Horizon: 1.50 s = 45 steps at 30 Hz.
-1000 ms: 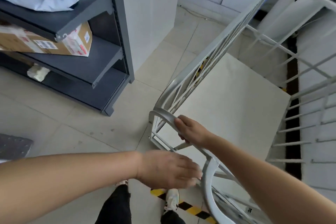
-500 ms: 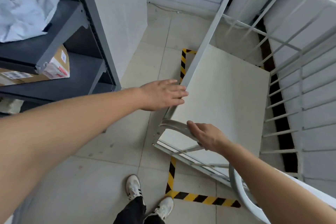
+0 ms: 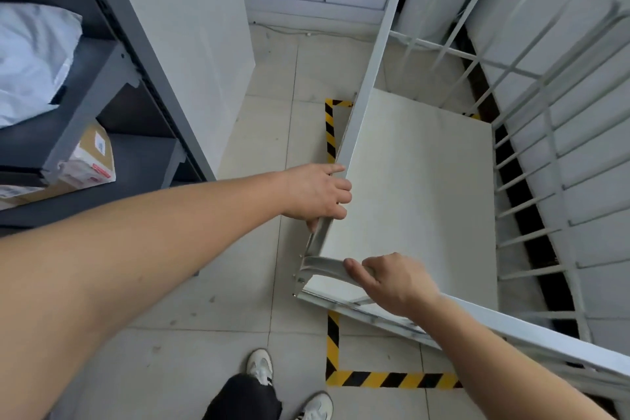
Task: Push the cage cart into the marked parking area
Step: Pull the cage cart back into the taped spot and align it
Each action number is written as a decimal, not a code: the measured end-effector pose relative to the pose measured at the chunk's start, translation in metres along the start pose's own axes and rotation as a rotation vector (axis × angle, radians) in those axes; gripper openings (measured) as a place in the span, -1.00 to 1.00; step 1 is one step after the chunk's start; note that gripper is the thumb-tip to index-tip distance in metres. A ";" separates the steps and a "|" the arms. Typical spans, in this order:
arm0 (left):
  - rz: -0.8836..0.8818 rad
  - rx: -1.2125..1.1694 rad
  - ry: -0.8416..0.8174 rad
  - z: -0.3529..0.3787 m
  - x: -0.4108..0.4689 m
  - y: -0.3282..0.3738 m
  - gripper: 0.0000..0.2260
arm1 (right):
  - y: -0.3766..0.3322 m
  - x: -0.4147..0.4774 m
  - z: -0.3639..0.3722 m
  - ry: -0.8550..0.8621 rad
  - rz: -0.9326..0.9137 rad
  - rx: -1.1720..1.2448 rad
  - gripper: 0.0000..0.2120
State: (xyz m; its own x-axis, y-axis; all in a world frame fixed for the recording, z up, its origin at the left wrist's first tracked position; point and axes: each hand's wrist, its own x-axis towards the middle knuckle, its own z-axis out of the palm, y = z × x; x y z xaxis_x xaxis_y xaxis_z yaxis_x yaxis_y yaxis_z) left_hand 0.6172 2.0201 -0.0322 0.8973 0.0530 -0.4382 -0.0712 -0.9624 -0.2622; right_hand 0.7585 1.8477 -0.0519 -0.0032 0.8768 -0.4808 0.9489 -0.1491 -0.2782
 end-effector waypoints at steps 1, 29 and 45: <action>0.021 -0.017 0.013 0.001 0.001 -0.001 -0.57 | 0.002 -0.001 0.001 0.003 -0.005 -0.002 -0.40; 0.459 -0.012 0.167 0.009 0.036 -0.059 -0.55 | -0.015 0.004 0.005 0.062 0.399 -0.052 -0.53; 0.497 -0.007 0.212 0.013 0.039 -0.057 -0.56 | -0.010 0.001 0.012 0.070 0.412 -0.094 -0.55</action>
State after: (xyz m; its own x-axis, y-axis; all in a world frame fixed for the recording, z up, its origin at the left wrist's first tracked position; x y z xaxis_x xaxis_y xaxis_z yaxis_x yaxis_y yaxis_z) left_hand 0.6503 2.0810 -0.0457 0.8242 -0.4637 -0.3252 -0.5077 -0.8594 -0.0613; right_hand 0.7452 1.8443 -0.0600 0.4007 0.7823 -0.4770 0.8910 -0.4540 0.0040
